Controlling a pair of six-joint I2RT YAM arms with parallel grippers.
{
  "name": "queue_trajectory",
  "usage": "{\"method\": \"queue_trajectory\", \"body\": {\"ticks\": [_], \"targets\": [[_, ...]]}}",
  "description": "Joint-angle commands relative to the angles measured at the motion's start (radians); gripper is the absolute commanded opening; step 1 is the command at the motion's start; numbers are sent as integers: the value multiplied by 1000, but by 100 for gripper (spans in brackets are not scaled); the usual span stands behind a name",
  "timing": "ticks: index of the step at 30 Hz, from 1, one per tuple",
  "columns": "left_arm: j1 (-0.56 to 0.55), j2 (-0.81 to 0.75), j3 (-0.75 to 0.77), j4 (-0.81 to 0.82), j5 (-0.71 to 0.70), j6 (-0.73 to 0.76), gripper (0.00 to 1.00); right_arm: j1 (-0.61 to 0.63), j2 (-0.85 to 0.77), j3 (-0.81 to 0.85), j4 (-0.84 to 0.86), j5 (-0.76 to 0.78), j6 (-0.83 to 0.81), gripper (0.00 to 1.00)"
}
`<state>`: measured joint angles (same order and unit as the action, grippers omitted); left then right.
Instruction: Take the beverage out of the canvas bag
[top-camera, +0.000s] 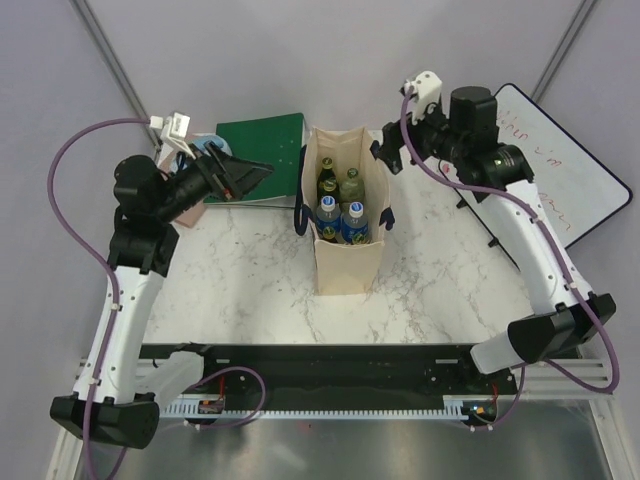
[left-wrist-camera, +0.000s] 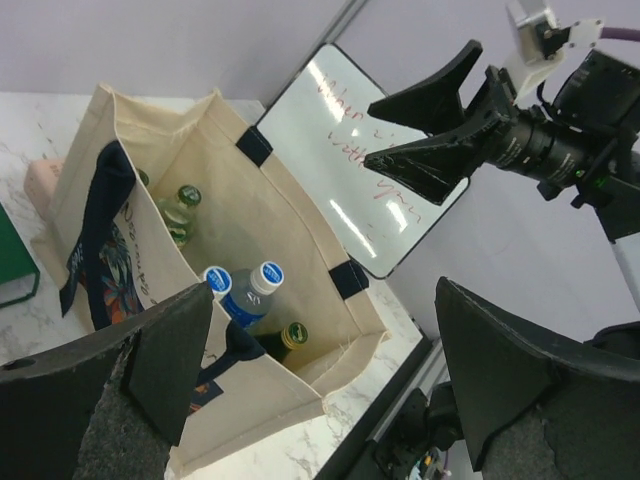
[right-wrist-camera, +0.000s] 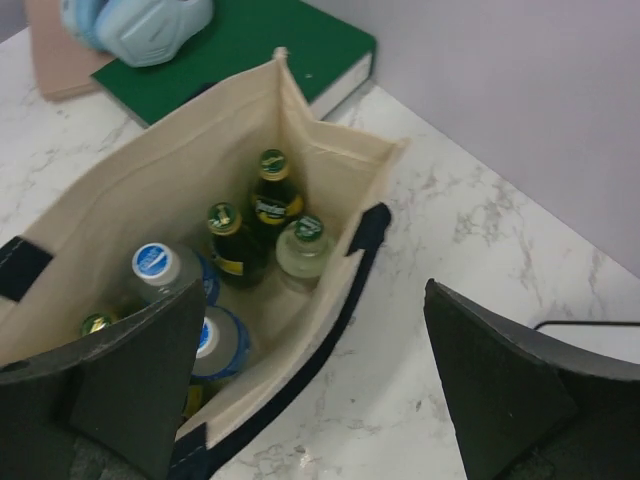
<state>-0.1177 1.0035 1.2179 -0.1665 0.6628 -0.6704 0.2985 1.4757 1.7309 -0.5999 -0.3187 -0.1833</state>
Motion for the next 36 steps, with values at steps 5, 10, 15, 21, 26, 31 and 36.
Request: {"method": "queue_trajectory", "body": {"ticks": [5,10,15,21,26,31,36], "targets": [[-106,7,-43,-73,-115,6,100,197,59,73,-84,-74,-91,98],[-171,37,-54,-116,-181,31,100,215,216,197,-109,-132,96,98],[-184,34,-70,-142,-219,51,100,248,368,317,-120,-65,179,93],[-185,7,-107,-156,-242,55,100,280,485,380,-113,103,260,72],[-185,1,-127,-162,-256,60,100,284,561,430,-95,233,259,66],[-186,14,-126,-163,-258,72,100,287,620,472,-86,297,229,64],[-185,24,-123,-165,-256,81,100,286,658,481,-75,332,209,64]]}}
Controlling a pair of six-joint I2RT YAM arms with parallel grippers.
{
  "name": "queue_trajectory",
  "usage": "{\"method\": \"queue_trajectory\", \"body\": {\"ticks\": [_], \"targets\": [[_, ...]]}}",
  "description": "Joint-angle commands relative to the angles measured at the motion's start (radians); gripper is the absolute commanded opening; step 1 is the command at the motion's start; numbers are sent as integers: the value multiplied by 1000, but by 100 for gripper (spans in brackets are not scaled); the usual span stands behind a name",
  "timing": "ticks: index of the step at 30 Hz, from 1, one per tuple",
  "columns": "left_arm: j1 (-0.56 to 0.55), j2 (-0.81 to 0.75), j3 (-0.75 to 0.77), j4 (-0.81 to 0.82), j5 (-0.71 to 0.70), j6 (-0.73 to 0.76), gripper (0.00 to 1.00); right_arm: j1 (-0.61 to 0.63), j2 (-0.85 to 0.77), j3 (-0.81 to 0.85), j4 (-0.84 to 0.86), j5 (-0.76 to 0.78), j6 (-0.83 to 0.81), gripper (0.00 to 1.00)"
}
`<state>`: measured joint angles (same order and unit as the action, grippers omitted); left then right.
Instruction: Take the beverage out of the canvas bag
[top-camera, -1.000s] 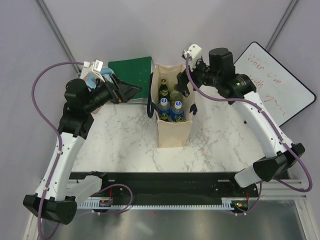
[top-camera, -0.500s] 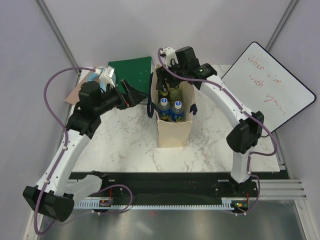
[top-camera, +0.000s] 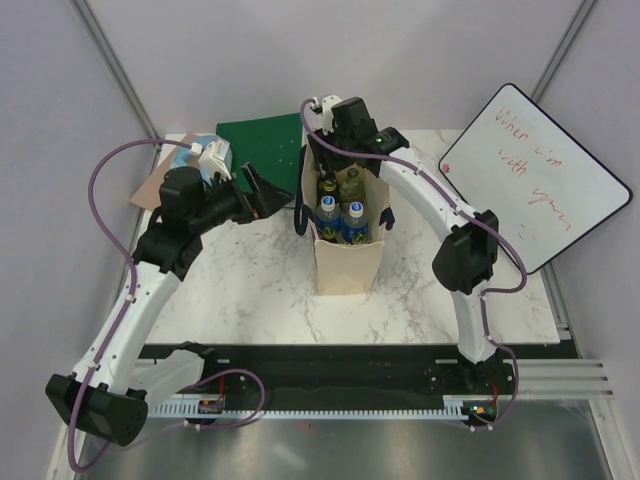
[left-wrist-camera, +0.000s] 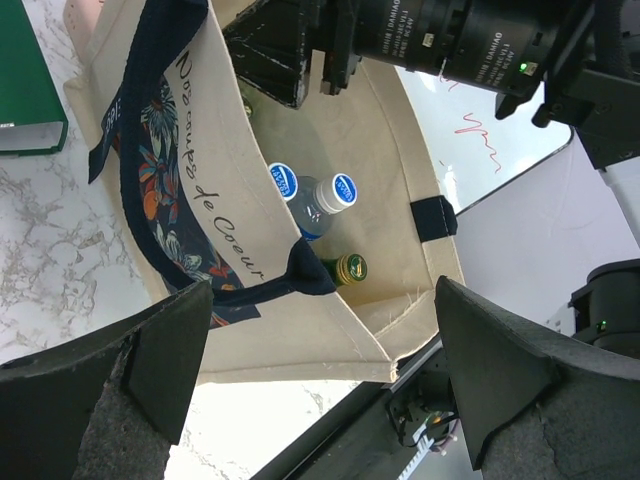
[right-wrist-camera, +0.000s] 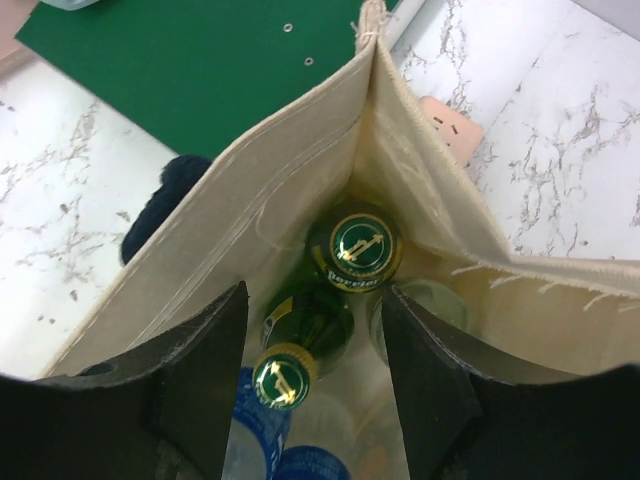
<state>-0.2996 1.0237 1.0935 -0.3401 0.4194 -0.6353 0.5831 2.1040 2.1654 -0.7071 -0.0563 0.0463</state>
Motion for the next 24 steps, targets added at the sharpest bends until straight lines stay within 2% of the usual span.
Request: {"method": "queue_trajectory", "body": {"ticks": [1,17,20,24], "targets": [[-4,6,-1,7,-13,48,100,1,46,53,34,76,-25,64],[-3,-11,-26,1,-16,54,100,3,154,109,58,107,-37,62],[-3,-10,-27,1,-18,52,100,3,157,113,60,104,-65,59],[-3,-10,-26,1,-16,52,100,6,159,116,60,92,-71,48]]}}
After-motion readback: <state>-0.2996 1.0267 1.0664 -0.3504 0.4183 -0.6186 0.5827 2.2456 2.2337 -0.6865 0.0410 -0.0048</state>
